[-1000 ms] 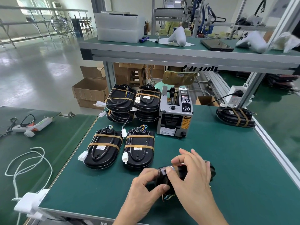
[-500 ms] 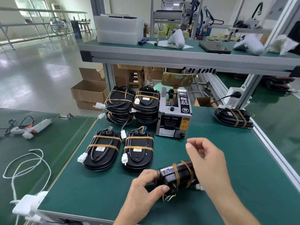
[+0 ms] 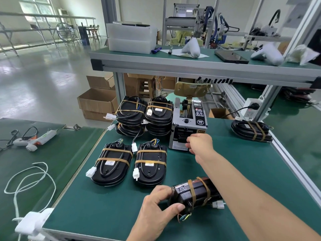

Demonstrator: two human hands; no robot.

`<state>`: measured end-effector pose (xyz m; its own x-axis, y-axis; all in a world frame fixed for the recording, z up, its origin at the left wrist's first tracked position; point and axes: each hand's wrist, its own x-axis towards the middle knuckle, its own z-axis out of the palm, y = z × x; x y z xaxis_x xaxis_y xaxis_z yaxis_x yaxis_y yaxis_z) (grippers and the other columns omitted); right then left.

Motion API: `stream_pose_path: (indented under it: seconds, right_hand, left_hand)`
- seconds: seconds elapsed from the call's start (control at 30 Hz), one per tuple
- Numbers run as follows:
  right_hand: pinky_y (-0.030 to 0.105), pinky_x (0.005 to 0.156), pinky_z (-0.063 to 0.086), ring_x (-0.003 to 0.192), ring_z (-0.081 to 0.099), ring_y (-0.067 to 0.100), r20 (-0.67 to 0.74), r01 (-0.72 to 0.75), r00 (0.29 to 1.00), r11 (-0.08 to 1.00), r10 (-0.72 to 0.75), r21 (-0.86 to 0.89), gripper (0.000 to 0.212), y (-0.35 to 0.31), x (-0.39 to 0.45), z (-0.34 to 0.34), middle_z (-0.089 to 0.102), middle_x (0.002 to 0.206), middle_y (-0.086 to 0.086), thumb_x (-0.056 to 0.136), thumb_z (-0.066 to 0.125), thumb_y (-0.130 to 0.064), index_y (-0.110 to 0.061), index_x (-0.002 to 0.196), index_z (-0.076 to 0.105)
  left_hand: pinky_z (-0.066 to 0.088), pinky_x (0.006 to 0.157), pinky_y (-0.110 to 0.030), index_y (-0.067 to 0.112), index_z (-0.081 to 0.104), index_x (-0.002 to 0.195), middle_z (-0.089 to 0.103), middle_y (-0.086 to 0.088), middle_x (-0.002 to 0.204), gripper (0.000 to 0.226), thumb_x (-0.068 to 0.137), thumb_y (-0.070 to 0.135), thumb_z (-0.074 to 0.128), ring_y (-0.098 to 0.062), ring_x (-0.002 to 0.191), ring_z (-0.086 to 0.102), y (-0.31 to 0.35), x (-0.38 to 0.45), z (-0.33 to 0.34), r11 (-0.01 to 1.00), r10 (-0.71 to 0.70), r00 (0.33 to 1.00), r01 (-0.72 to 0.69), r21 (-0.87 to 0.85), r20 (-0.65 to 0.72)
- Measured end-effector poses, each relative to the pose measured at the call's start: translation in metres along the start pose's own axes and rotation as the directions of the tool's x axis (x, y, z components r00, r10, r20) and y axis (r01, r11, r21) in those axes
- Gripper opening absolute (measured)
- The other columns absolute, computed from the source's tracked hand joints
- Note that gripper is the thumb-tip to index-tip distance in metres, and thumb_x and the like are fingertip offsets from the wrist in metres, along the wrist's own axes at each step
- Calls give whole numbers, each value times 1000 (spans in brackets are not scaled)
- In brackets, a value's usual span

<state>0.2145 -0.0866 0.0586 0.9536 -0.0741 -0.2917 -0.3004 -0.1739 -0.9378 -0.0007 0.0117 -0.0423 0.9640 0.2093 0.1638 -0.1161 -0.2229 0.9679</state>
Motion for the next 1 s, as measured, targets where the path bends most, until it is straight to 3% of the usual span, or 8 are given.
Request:
stream_pose_path:
  seconds: [0.13,0.3,0.5,0.6,0.7,1.0]
  right_hand:
    - [36,65,48,95,74,39,-113,-45,992,996,54,82,14,-1,10,14,76,96,18,86,64,4,-6,88,74]
    - [41,76,64,88,74,33,-225,-115,962,977,154,179,17,-8,19,31,73,99,17,85,73,1,1,101,67]
    - [47,81,64,89,75,32,-275,-164,934,956,230,242,22,-6,19,43,74,103,18,87,77,-5,1,106,69]
    - [39,72,64,81,76,28,-286,-144,928,938,239,315,3,-5,18,42,76,90,15,88,75,-3,-5,88,73]
    - [31,59,57,70,76,22,-297,-120,928,934,226,338,19,-3,16,40,75,74,10,88,75,-5,-11,73,67]
    - [32,62,59,78,76,25,-291,-93,941,958,173,270,11,-2,14,39,76,83,10,86,78,-10,-13,77,71]
  left_hand:
    - [54,103,-28,47,78,117,70,10,121,49,76,75,79,-16,117,70,-3,0,0,1000,0,1000,0,10,2]
    - [54,101,-31,49,79,114,70,12,119,48,74,76,81,-17,115,70,-1,0,1,1000,-7,1000,7,10,-12]
    - [56,101,-37,50,80,111,71,10,117,45,73,75,82,-18,112,71,2,0,0,1000,-7,1000,7,-3,-17]
    - [56,101,-37,49,80,112,71,10,117,46,74,75,82,-19,112,71,3,0,1,1000,-11,1000,11,-1,-17]
    - [55,101,-41,48,80,112,70,10,117,47,74,75,82,-21,112,71,1,0,1,1000,-19,1000,19,7,-13]
    - [55,103,-41,50,79,113,70,12,117,47,74,76,81,-20,114,69,1,0,1,999,-25,1000,25,20,-10]
